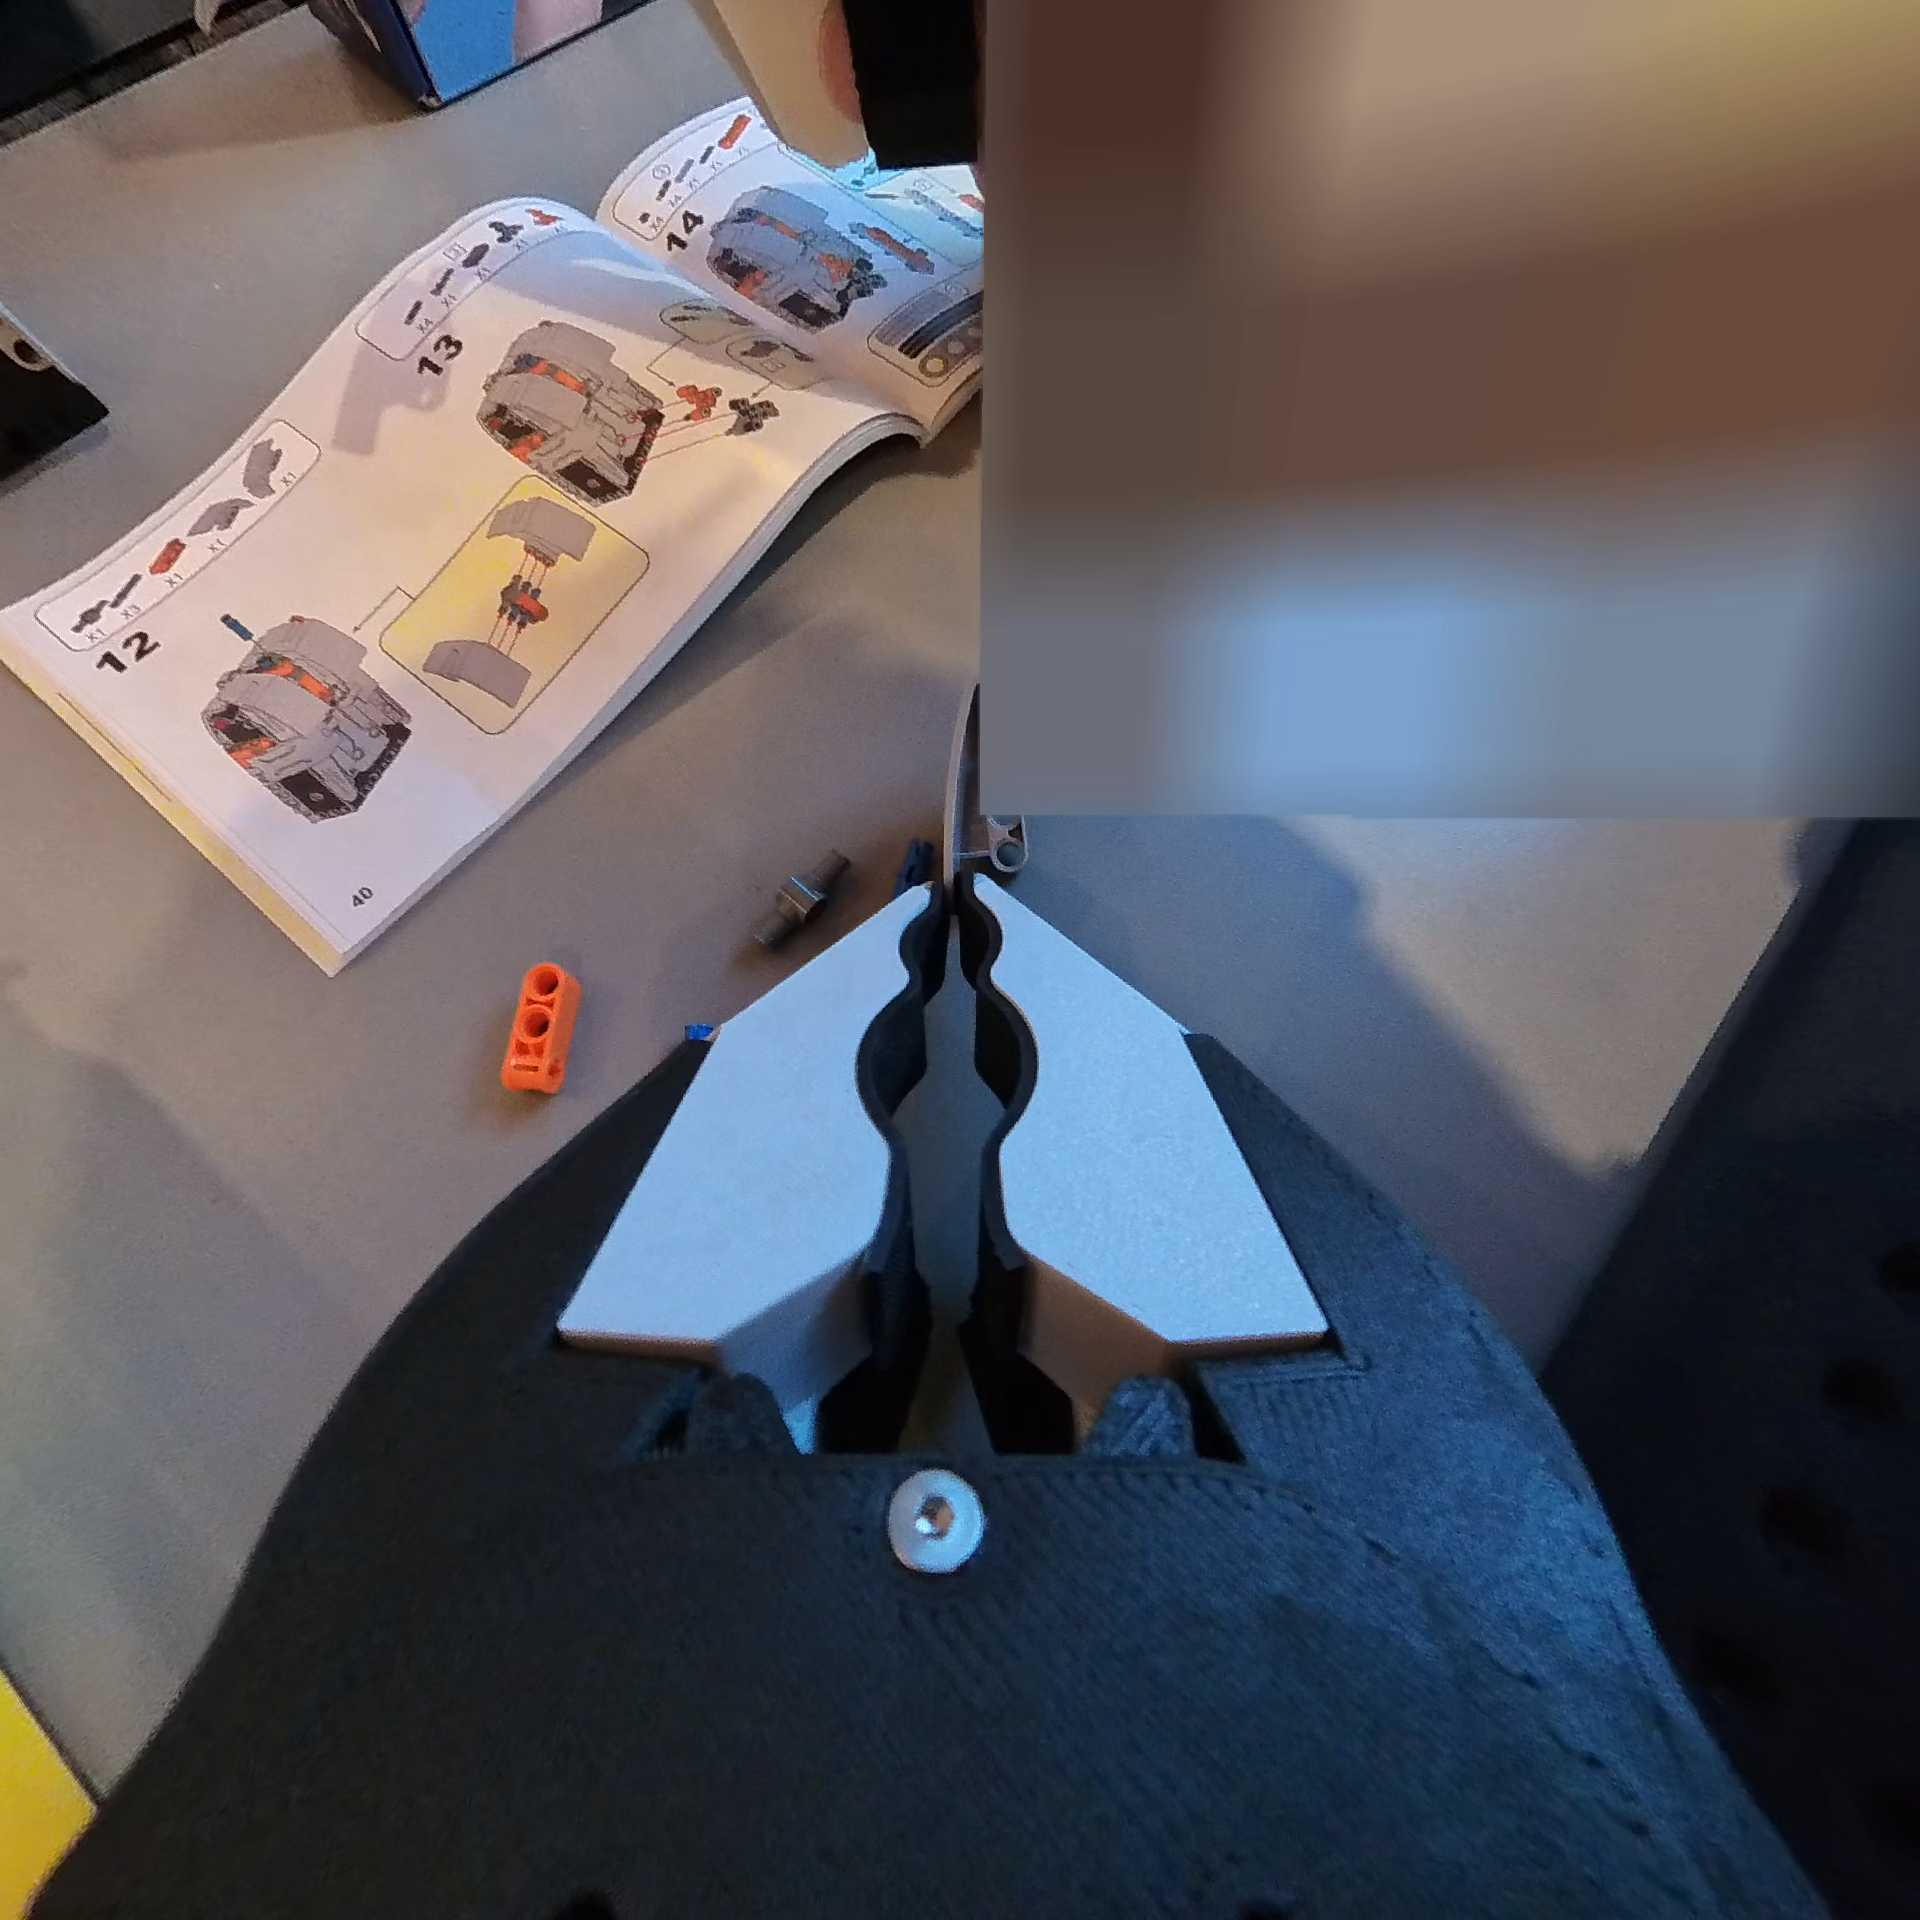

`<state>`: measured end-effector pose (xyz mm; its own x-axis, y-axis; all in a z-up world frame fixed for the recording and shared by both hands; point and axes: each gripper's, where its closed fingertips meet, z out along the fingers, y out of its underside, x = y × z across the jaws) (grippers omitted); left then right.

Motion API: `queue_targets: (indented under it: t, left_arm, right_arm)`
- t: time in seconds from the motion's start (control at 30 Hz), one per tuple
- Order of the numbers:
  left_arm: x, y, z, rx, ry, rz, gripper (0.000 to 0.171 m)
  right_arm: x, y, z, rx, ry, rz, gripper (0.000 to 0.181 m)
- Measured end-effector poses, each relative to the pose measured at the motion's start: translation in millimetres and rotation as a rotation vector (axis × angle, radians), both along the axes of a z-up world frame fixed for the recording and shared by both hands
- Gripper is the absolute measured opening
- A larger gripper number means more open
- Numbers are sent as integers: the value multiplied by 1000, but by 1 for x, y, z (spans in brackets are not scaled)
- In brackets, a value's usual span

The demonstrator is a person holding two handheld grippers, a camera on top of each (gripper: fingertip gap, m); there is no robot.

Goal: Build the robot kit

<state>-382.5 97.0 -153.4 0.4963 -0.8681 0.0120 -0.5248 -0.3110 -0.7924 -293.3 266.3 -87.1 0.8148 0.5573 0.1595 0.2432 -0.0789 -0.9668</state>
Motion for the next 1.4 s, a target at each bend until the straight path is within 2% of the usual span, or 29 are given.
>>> queue_targets:
  t: [1.33,1.4]
  left_arm:
    - [0,-1,0,7,4,-3,0]
    - [1,-2,0,9,9,-7,0]
  right_arm:
    - [-1,-1,0,2,-5,0,0]
    - [6,-6,0,-43,10,-8,0]
